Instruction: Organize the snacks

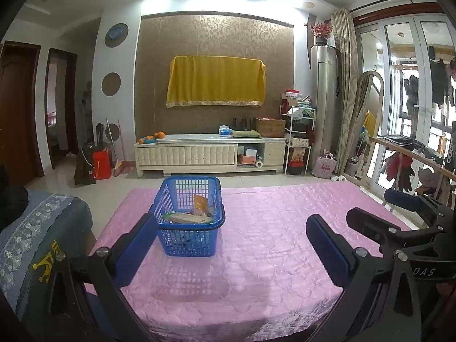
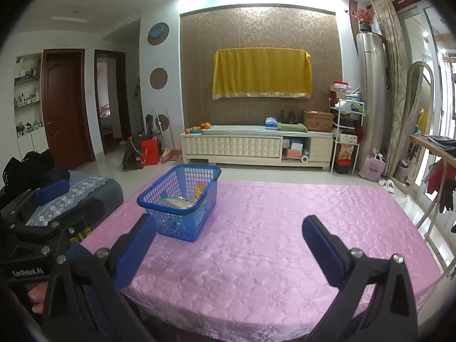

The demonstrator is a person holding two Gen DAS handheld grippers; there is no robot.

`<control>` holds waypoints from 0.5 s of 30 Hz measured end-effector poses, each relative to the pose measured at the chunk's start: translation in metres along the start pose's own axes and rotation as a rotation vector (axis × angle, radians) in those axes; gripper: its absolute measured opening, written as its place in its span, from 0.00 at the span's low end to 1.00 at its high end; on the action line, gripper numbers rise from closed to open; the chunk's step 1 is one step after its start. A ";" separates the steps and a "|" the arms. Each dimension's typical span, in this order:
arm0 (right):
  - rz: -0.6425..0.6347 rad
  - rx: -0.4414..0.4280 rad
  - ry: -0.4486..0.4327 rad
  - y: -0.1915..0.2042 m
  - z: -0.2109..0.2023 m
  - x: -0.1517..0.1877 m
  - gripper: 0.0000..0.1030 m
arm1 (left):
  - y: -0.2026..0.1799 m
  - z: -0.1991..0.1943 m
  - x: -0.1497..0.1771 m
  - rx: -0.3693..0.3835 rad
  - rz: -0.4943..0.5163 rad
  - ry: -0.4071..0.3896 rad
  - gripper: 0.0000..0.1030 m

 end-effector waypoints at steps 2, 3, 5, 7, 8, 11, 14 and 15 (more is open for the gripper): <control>-0.003 0.005 0.003 0.000 0.000 0.000 1.00 | -0.001 -0.002 0.001 0.000 0.006 -0.002 1.00; -0.002 0.006 0.003 0.001 0.000 0.001 1.00 | -0.002 -0.002 0.002 0.003 0.007 -0.001 1.00; 0.001 0.005 0.002 0.001 0.000 0.001 1.00 | -0.003 -0.003 0.003 0.007 0.004 0.000 1.00; 0.000 0.008 0.004 0.001 -0.001 0.001 1.00 | -0.003 -0.003 0.003 0.006 0.003 0.002 1.00; 0.000 0.010 0.004 0.001 -0.002 0.001 1.00 | -0.003 -0.003 0.004 0.005 0.001 0.003 1.00; 0.001 0.009 0.005 0.003 -0.003 0.002 1.00 | -0.001 -0.003 0.004 -0.004 -0.004 0.005 1.00; 0.000 0.003 0.004 0.006 -0.005 0.003 1.00 | 0.001 -0.003 0.005 -0.008 -0.011 0.009 1.00; -0.003 0.001 0.002 0.007 -0.005 0.002 1.00 | 0.001 -0.003 0.005 -0.004 -0.014 0.013 1.00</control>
Point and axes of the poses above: each gripper's, at about its wrist camera, not at the fingertips, and z roughly the way its jaws point, y to its left, x to its underside, the point moved 4 cm from there along z, roughly the way its jaws point, and after that the axes turned 11 degrees about -x, right-handed, at the moved point
